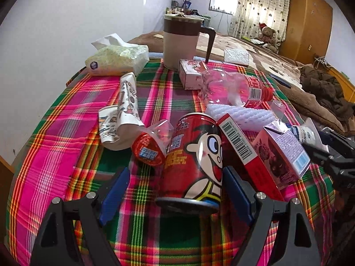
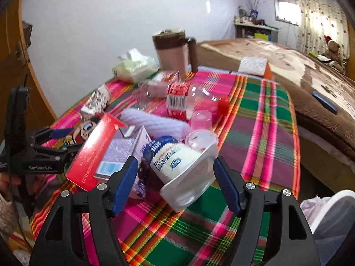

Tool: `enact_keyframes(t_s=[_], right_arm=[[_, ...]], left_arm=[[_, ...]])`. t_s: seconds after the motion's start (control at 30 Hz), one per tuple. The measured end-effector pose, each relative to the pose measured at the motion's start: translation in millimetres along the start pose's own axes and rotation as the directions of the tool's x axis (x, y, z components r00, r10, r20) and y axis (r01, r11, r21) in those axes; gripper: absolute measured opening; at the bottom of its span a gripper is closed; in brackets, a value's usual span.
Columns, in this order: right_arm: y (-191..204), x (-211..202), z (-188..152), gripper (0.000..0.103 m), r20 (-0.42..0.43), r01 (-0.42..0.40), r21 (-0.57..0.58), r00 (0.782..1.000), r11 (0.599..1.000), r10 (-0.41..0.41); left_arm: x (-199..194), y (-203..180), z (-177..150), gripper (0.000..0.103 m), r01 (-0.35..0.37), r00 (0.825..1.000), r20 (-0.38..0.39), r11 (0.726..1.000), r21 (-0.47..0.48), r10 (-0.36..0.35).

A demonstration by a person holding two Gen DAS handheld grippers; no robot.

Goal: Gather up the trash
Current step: 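Close the left gripper around the red can while the right gripper grasps the white yogurt cup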

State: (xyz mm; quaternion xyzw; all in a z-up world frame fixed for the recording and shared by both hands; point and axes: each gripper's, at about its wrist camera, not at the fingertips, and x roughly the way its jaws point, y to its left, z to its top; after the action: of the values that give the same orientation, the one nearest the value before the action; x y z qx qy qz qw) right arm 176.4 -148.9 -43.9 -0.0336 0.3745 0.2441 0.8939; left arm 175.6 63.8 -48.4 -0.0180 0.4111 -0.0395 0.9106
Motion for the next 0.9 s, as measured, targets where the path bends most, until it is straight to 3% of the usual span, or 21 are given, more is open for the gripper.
enact_keyframes(t_s=[0.23,0.37,0.43,0.5,0.57,0.7,0.77,0.9], right_arm=[[-3,7,9,0.072,-0.003,-0.021,-0.016,1.0,1.0,0.021],[-1,16,10,0.072,-0.046,-0.045,-0.044,0.998,0.998,0.043],[1,20,9,0.072,-0.066,-0.041,-0.057,0.997,0.997,0.038],[0,21,9,0.072,-0.065,-0.046,-0.053,0.997,0.998,0.043],[-1,20,9,0.072,-0.064,-0.061,-0.04,0.996,0.997,0.059],[-2,19,8,0.072,-0.057,-0.051,-0.018,0.997,0.999,0.05],[-2,19,9,0.055,-0.05,-0.027,-0.016,0.998,1.0,0.026],[-2,18,10,0.051,-0.037,-0.024,-0.002,0.999,1.0,0.024]], left_arm=[[5,4,5,0.086,0.006,1.0,-0.006,1.0,-0.015,-0.006],[7,4,7,0.086,0.02,1.0,-0.012,1.0,-0.002,-0.02],[8,4,8,0.081,0.032,0.999,-0.012,0.999,0.001,-0.032],[8,3,8,0.064,0.046,0.999,-0.008,0.999,0.002,-0.046],[10,3,8,0.054,0.052,0.999,-0.015,0.999,0.002,-0.052],[9,3,7,0.054,0.057,0.998,-0.009,0.998,-0.003,-0.057],[8,3,6,0.054,0.059,0.998,-0.006,0.998,-0.008,-0.059],[5,6,4,0.054,0.062,0.998,0.0,0.998,-0.023,-0.062]])
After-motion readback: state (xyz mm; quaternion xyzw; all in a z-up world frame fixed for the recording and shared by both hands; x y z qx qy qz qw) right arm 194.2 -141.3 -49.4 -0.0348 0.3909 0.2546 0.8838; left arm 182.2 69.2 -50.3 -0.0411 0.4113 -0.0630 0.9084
